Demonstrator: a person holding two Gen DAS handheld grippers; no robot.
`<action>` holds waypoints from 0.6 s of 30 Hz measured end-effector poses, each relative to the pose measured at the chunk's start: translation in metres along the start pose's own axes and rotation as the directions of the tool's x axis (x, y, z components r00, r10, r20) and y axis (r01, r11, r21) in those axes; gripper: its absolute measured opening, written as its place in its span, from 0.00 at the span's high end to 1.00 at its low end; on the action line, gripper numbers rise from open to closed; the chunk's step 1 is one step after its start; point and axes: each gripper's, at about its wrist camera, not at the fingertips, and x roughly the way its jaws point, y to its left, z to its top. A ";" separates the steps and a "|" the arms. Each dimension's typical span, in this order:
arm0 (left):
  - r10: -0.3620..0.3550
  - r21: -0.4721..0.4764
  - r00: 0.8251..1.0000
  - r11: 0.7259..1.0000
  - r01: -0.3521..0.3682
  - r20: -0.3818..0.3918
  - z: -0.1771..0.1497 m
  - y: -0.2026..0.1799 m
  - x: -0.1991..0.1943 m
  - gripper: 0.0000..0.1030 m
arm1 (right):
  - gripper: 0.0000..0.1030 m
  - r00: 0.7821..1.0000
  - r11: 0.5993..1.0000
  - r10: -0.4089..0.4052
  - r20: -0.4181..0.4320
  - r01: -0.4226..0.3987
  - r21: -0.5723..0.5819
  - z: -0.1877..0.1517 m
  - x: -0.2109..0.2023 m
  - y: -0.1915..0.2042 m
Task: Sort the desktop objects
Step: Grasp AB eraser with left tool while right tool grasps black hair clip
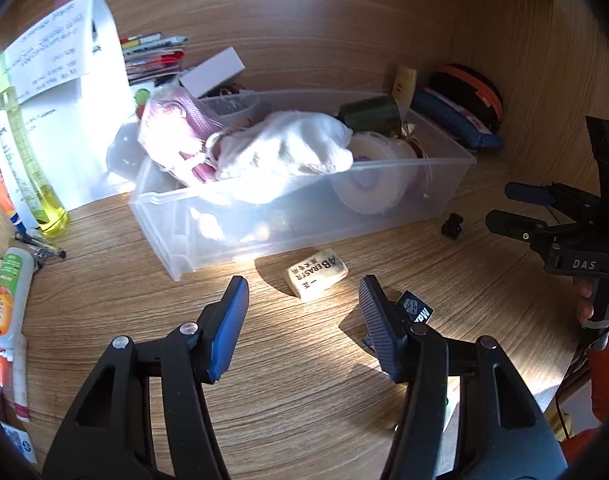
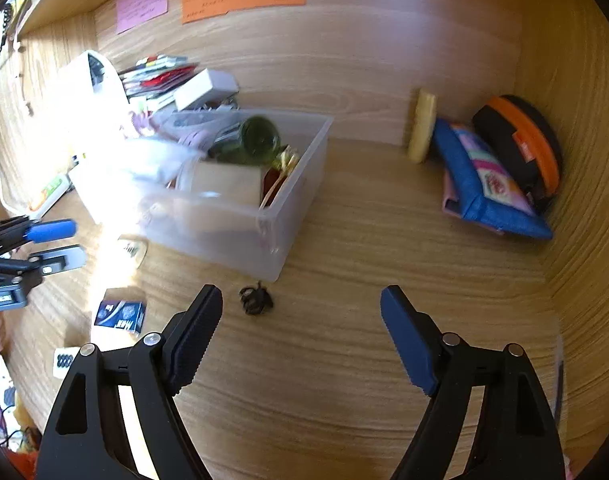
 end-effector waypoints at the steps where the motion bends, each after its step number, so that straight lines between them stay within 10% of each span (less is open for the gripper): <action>1: 0.002 0.007 1.000 1.000 -0.002 -0.008 0.001 -0.002 0.004 0.45 | 0.24 1.000 1.000 0.005 -0.003 -0.005 -0.004 -0.001 0.001 0.001; 18: -0.010 0.038 0.994 0.999 0.014 -0.112 0.008 -0.012 0.041 0.45 | 0.60 0.984 0.992 0.112 -0.138 -0.120 -0.048 -0.001 0.042 0.027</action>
